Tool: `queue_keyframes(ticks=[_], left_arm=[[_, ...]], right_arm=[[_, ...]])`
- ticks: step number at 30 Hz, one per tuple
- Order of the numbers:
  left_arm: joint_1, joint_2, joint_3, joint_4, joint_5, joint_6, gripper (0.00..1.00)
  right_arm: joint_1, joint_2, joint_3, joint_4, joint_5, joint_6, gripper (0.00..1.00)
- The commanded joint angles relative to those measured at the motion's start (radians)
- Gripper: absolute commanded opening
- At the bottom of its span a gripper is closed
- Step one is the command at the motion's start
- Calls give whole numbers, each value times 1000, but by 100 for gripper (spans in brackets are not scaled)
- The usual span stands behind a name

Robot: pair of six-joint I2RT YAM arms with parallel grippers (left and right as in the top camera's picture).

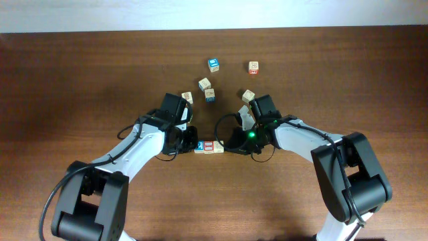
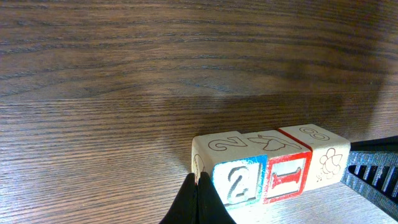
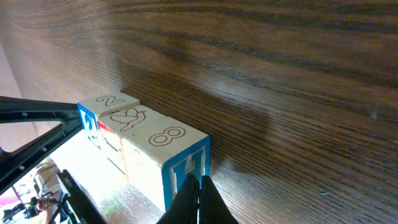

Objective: Rotate 3 blocks

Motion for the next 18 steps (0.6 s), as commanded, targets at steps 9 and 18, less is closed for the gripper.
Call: queue_keyframes(ticks=[9,18], left_arm=[[-5,3,-6,0,0,-10,0],[-5,3,-6,0,1,-10,0]], right_arm=[[6,9,-8,14,-22,-25,5],[7,-14,-8,14,-16,-47,4]])
